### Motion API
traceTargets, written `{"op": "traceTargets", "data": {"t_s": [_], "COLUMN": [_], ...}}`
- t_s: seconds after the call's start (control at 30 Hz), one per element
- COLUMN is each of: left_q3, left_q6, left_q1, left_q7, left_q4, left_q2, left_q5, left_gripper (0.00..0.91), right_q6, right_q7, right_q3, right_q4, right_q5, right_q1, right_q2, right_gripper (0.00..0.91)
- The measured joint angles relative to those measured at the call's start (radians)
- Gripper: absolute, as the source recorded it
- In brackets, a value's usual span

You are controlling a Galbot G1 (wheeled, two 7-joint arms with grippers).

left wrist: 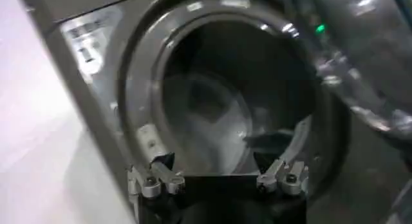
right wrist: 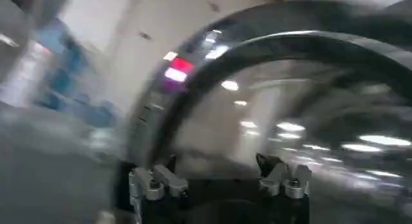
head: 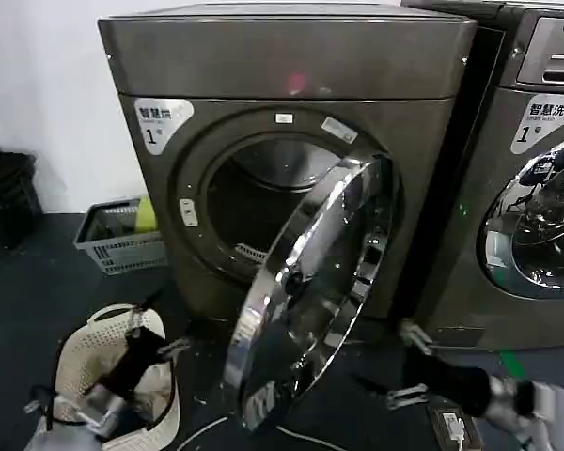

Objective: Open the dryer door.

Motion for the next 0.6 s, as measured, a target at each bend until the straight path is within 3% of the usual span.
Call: {"op": "traceTargets", "data": {"t_s": [0.2,0.43,0.5,0.6], "left_q3": [0.07,0.2,0.237,0.295], "left_q6": [0.001,-0.031,-0.036,-0.04], "left_q1": [-0.073,-0.135,-0.147,-0.17], "left_q7": [0.01,0.036,0.039,0.042], "left_q4": [0.044,0.08,0.087,0.095], "left_q2": [0.041,0.106,0.119,0.135], "left_q5": [-0.023,-0.016,-0.011,-0.013], "left_gripper": [0.907,0.907,0.907,0.907], "right_q6": [0.069,0.19,0.197,0.158], "right_q7": [0.052,0.28,0.371,0.574], "right_q3": [0.257,0.552,0.634,0.747], "right_q4": [0.08,0.153,0.167,0.185], "right_q5": [-0.028,-0.159,-0.201,-0.328], "right_q1": [-0.25,-0.516,-0.586,-0.674], "right_q2": [0.01,0.094,0.125,0.178], "right_gripper": [0.907,0.907,0.907,0.907]}}
